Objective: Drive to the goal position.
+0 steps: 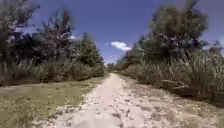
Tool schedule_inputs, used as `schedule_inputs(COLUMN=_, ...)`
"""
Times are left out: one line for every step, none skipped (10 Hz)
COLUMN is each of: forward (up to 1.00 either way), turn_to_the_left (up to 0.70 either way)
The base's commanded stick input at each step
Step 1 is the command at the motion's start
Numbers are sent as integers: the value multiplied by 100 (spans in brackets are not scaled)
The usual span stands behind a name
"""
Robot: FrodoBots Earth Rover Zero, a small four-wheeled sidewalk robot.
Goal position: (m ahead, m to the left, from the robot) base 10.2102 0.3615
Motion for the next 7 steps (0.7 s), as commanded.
schedule_inputs(forward=70, turn_to_the_left=0)
schedule_inputs(forward=70, turn_to_the_left=0)
schedule_inputs(forward=70, turn_to_the_left=0)
schedule_inputs(forward=70, turn_to_the_left=0)
schedule_inputs(forward=70, turn_to_the_left=0)
schedule_inputs(forward=70, turn_to_the_left=0)
schedule_inputs(forward=70, turn_to_the_left=0)
